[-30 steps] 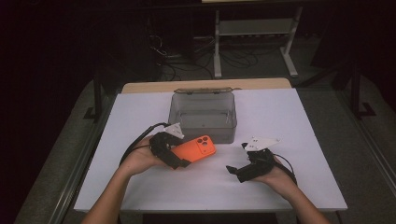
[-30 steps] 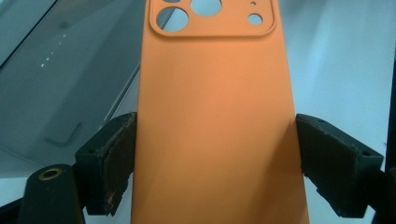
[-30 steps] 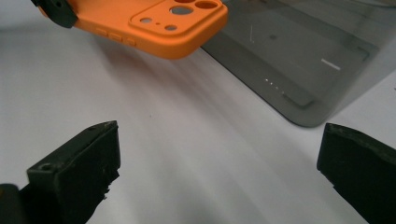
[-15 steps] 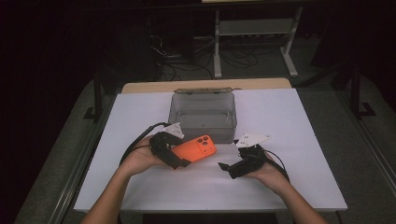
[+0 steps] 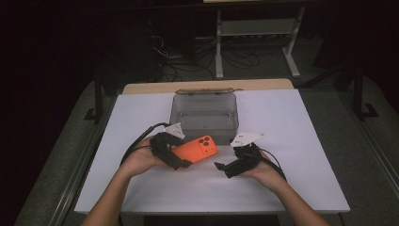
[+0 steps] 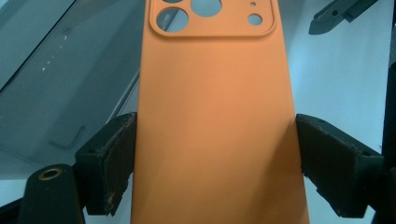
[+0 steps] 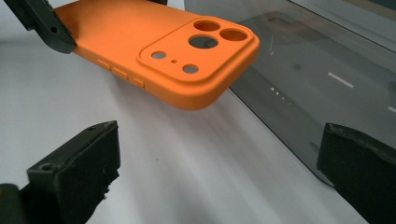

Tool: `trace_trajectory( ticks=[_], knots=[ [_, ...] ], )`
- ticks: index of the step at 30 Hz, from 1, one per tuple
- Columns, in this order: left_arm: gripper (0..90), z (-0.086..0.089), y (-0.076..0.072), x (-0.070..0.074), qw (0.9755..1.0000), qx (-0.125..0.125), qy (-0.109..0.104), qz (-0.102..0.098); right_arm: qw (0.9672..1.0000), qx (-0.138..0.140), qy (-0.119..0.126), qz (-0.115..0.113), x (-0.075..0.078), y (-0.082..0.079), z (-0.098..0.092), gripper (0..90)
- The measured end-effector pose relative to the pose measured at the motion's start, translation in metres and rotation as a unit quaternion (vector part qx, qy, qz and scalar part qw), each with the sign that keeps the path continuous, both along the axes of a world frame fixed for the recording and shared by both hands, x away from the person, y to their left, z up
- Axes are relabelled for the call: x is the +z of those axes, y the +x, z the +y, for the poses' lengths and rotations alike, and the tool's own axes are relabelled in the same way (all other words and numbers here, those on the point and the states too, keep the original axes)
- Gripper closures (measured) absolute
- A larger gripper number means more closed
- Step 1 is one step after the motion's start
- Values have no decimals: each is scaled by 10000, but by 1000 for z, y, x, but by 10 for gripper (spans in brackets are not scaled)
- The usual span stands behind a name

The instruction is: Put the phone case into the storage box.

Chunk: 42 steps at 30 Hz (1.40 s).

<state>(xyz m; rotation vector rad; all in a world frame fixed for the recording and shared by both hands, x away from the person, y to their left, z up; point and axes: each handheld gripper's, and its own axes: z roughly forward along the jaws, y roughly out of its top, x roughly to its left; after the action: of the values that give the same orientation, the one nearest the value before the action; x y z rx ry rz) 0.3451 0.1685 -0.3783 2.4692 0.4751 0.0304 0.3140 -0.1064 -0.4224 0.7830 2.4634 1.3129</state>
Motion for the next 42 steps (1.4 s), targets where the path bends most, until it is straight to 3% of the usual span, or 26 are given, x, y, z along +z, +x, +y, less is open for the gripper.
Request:
trace_trajectory(
  ticks=[22,42],
  knots=[
    [163,1,0,2,10000,11,-20,4,9998,174,-12,-78,-8,8,21,0],
    [163,0,0,1,10000,-12,11,38,9959,273,-513,-694,-10,2,32,0]
  ],
)
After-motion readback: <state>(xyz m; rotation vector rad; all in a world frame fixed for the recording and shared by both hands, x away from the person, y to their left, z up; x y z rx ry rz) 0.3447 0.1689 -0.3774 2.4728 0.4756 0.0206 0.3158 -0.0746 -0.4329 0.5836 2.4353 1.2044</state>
